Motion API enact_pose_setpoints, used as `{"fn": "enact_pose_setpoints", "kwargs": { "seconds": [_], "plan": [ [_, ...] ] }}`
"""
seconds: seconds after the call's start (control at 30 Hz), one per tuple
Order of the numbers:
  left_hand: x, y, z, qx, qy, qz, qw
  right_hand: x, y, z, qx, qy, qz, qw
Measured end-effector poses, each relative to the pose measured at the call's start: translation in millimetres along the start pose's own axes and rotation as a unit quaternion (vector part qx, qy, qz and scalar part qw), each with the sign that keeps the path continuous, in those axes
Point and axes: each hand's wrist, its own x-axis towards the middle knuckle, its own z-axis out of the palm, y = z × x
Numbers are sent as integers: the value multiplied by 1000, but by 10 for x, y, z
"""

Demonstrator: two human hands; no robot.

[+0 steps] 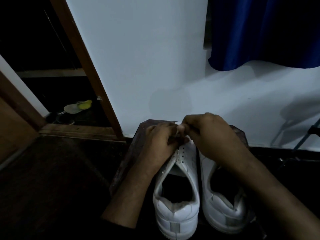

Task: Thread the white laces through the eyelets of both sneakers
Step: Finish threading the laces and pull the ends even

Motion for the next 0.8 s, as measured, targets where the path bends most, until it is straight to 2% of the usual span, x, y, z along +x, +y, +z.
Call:
{"fn": "enact_pose_setpoints", "kwargs": {
  "seconds": [0.13, 0.23, 0.33, 0.37, 0.47, 0.57, 0.67, 0.8],
  "plan": [
    [4, 16, 3, -14, -5, -31, 999, 9, -37, -56, 200, 50, 15, 978],
    [-17, 15, 7, -47, 8, -38, 998, -8, -69, -103, 383, 55, 10, 922],
    [-38, 28, -14, -76, -5, -41, 996, -29, -104, -72, 532, 39, 63, 843],
    [-42, 17, -12, -65, 5, -44, 997, -30, -104, -65, 534, 44, 67, 842],
    [-108, -20, -9, -3, 84, -132, 988, -8, -77, -72, 433, 57, 52, 898],
    [-136, -50, 38, -32, 61, -202, 977, 6, -69, -101, 403, 63, 62, 911],
    [-113, -15, 37, -50, 29, -182, 982, 9, -82, -120, 381, 53, 57, 921],
    [-85, 101, -51, -106, 36, -81, 990, 7, -67, -125, 339, 49, 44, 939]
  ]
}}
